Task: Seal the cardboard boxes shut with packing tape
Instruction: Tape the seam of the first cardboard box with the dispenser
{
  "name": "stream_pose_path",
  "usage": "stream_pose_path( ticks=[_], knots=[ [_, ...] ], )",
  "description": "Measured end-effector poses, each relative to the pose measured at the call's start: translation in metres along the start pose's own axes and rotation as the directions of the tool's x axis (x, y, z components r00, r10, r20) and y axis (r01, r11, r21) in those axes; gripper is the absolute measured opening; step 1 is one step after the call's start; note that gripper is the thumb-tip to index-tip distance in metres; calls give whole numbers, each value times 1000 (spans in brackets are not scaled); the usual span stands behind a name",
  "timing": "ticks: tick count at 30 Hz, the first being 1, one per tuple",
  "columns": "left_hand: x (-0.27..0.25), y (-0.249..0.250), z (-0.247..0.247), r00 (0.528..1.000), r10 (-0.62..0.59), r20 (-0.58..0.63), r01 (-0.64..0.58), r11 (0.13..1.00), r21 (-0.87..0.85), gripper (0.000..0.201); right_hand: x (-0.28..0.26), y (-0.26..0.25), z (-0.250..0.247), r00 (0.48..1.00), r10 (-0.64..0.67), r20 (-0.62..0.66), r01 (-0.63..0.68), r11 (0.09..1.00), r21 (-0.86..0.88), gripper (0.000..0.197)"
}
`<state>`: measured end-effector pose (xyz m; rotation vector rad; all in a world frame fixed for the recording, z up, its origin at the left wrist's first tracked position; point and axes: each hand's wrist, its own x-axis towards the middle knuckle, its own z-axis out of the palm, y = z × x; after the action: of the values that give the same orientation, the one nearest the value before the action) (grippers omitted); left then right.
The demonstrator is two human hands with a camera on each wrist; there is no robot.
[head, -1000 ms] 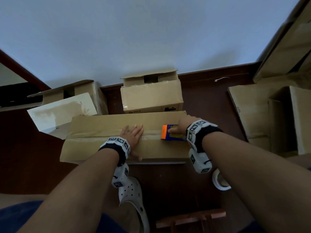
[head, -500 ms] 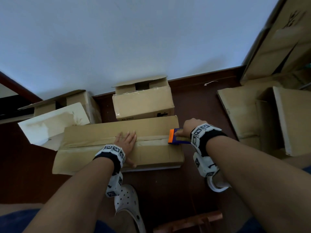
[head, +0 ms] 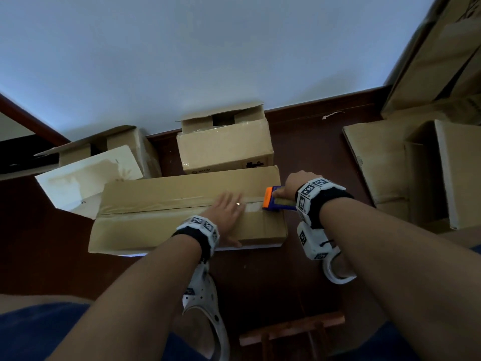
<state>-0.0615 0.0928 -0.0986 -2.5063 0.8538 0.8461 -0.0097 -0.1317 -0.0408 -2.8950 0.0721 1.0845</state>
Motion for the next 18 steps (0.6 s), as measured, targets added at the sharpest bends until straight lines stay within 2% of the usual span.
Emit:
stream_pose_path(
  ticks=[3, 7, 11, 14, 18],
  knots=[
    [13, 22, -10, 999, 38, -30, -39, 999, -11, 118, -1, 1, 4, 1000, 16, -13, -16, 1000, -1, 62],
    [13, 10, -8, 992, 82, -93, -86, 995, -41, 114, -2, 4, 6, 1000, 23, -9, -23, 1000, 18, 61],
    [15, 9, -8, 987, 36, -156, -55, 992, -115, 124, -2, 8, 4, 1000, 20, 7, -20, 999, 39, 58],
    [22, 13, -11, 993, -9, -122, -3, 996, -94, 133, -1, 15, 4, 1000, 8, 16, -8, 999, 47, 59],
    [29, 14, -12, 997, -2, -77, -5, 996, -85, 135, 2, 28, 8, 998, -15, 65, 11, 998, 60, 61]
  ],
)
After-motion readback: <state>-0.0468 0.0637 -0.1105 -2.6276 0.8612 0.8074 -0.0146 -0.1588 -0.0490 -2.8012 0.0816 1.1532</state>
